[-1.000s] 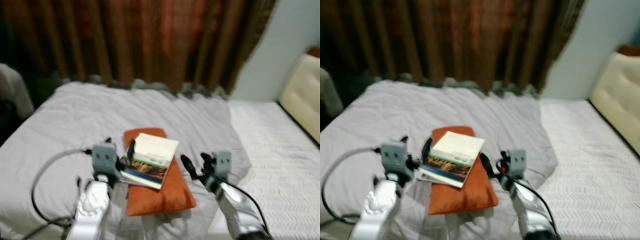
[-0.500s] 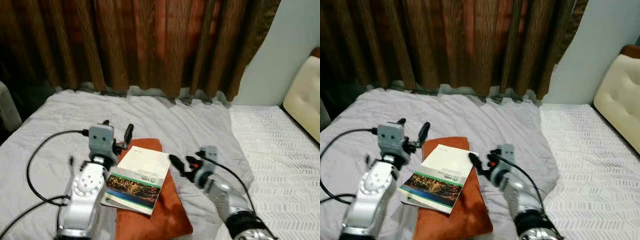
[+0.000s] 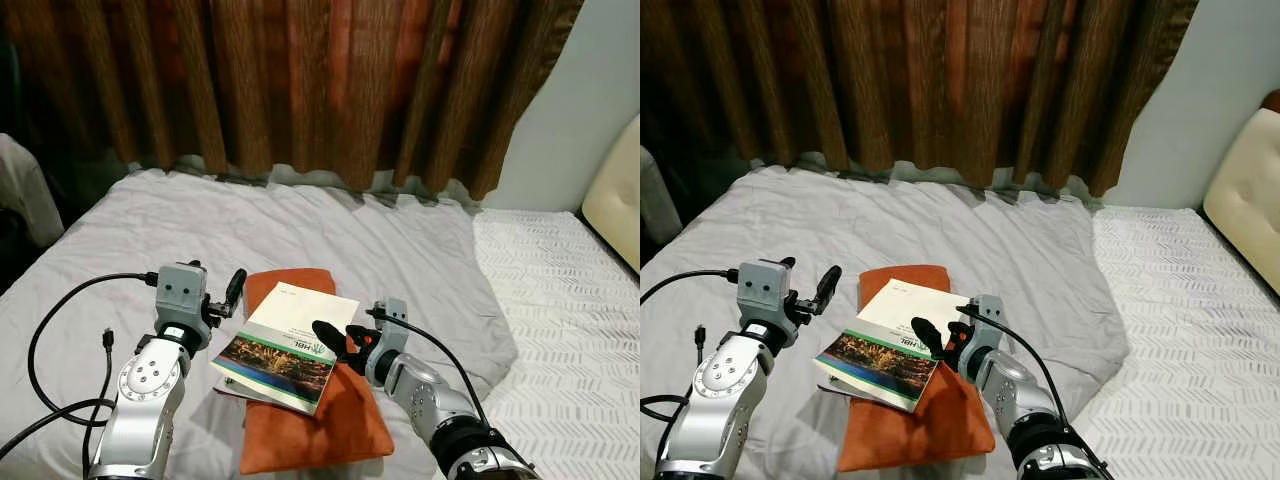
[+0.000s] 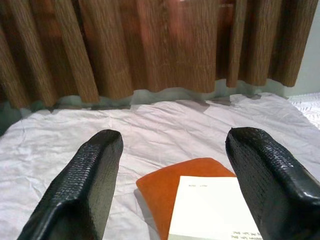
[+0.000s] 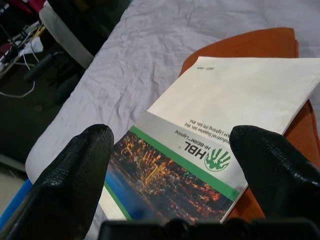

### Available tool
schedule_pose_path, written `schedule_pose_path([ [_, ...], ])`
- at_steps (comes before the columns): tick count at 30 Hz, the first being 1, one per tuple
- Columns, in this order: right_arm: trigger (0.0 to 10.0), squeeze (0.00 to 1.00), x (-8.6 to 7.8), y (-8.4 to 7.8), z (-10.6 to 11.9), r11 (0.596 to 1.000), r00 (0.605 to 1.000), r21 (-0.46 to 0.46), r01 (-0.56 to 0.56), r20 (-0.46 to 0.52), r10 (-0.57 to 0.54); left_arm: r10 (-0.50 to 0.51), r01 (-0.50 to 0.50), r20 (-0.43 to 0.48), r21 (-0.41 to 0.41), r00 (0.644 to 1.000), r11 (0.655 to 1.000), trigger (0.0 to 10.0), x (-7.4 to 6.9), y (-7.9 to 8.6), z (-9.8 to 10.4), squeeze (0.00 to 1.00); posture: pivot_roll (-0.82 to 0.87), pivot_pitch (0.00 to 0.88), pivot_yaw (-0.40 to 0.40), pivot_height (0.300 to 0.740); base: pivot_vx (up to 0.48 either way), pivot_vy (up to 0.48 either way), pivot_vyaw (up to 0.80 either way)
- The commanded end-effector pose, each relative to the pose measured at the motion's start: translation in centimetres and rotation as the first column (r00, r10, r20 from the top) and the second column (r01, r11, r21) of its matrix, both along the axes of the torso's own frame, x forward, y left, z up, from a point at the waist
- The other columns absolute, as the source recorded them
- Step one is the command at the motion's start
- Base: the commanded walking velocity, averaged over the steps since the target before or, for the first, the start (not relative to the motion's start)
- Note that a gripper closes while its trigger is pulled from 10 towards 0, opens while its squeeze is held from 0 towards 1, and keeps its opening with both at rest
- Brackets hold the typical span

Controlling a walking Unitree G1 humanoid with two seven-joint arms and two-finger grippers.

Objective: Clean up the room

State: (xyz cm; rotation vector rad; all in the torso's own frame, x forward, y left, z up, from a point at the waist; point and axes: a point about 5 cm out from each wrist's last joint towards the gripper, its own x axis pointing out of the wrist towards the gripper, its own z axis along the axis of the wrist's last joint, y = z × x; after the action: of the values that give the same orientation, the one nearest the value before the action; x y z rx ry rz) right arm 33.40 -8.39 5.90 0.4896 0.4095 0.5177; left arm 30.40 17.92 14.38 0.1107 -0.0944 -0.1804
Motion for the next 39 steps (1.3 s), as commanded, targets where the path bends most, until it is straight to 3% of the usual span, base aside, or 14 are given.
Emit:
schedule_pose_path([
  [1,10.0,0.00,0.4,0.0,0.5,1.000,1.000,-0.016,-0.011,0.019,0.011,0.005,-0.005,-0.006,0.002,1.000,1.000,10.0,-0.1,0.1,-0.2,0.00,0.10,0.055,-0.080,0.740,0.000,0.480,0.00],
  [5,10.0,0.00,0.3,-0.2,0.2,1.000,1.000,-0.012,0.001,0.003,-0.001,0.005,-0.005,-0.003,0.027,1.000,1.000,10.0,0.0,-0.2,-0.3,0.00,0.10,0.058,-0.079,0.740,0.000,0.240,0.00],
  [13,10.0,0.00,-0.4,0.0,-1.5,0.993,0.989,0.067,0.094,-0.120,-0.086,-0.023,0.024,-0.013,0.015,1.000,1.000,10.0,0.0,-0.3,-0.1,0.00,0.12,0.086,-0.045,0.740,0.000,0.000,0.00],
  [16,10.0,0.00,-0.7,-0.2,-2.2,0.989,0.982,-0.004,0.150,-0.117,-0.149,-0.049,0.049,-0.035,0.000,0.998,0.999,10.0,0.1,-0.2,-0.3,0.00,0.14,0.104,-0.030,0.740,0.000,0.000,0.00],
  [17,10.0,0.00,-0.6,-0.7,-2.4,0.974,0.977,-0.117,0.196,-0.065,-0.205,-0.073,0.073,-0.046,0.006,0.996,0.997,10.0,0.1,-0.2,-0.4,0.00,0.15,0.110,-0.020,0.740,0.000,0.000,0.00],
  [18,10.0,0.00,-0.6,-0.7,-2.4,0.974,0.977,-0.117,0.196,-0.065,-0.205,-0.073,0.073,-0.046,0.006,0.996,0.997,10.0,0.1,-0.2,-0.4,0.00,0.15,0.110,-0.020,0.740,0.000,0.000,0.00],
  [19,10.0,0.00,-0.6,-1.1,-2.4,0.953,0.976,-0.220,0.210,-0.005,-0.216,-0.087,0.087,-0.046,0.002,0.995,0.996,10.0,0.0,-0.3,-0.3,0.00,0.16,0.113,-0.016,0.740,0.000,0.000,0.00],
  [20,10.0,0.00,-0.6,-1.1,-2.4,0.953,0.976,-0.220,0.210,-0.005,-0.216,-0.087,0.087,-0.046,0.002,0.995,0.996,10.0,0.0,-0.3,-0.3,0.00,0.16,0.113,-0.016,0.740,0.000,0.000,0.00],
  [21,10.0,0.00,-0.3,-1.6,-2.1,0.920,0.970,-0.310,0.241,0.058,-0.235,-0.092,0.092,-0.039,0.007,0.995,0.996,10.0,0.0,-0.3,-0.1,0.00,0.16,0.113,-0.015,0.740,0.000,0.000,0.00],
  [25,10.0,0.00,0.0,-1.5,-1.7,0.913,0.968,-0.322,0.250,0.092,-0.232,-0.088,0.088,-0.035,0.021,0.996,0.996,10.0,-0.2,-0.3,-0.3,0.00,0.15,0.112,-0.020,0.740,0.000,0.000,0.00],
  [27,10.0,0.00,-0.1,-1.3,-1.8,0.921,0.969,-0.303,0.247,0.080,-0.233,-0.087,0.088,-0.039,0.019,0.995,0.996,10.0,-0.3,-0.3,-0.4,0.00,0.15,0.114,-0.020,0.740,0.000,0.000,0.00],
  [31,10.0,0.00,-0.3,-0.2,-1.9,0.957,0.970,-0.161,0.240,0.009,-0.242,-0.095,0.096,-0.048,0.009,0.994,0.995,10.0,-0.8,-0.6,-0.7,0.00,0.17,0.129,-0.015,0.740,0.000,0.000,0.00],
  [35,10.0,0.00,-0.6,0.6,-2.3,0.964,0.960,-0.051,0.260,-0.093,-0.263,-0.099,0.100,-0.052,0.008,0.994,0.995,10.0,-1.2,-0.6,-0.8,0.00,0.18,0.131,-0.017,0.740,0.000,0.000,0.00],
  [39,10.0,0.00,-1.1,0.5,-3.1,0.957,0.940,0.002,0.291,-0.187,-0.286,-0.099,0.099,-0.059,0.007,0.993,0.995,10.0,-1.5,-0.6,-1.1,0.00,0.18,0.130,-0.028,0.740,0.000,0.000,0.00],
])
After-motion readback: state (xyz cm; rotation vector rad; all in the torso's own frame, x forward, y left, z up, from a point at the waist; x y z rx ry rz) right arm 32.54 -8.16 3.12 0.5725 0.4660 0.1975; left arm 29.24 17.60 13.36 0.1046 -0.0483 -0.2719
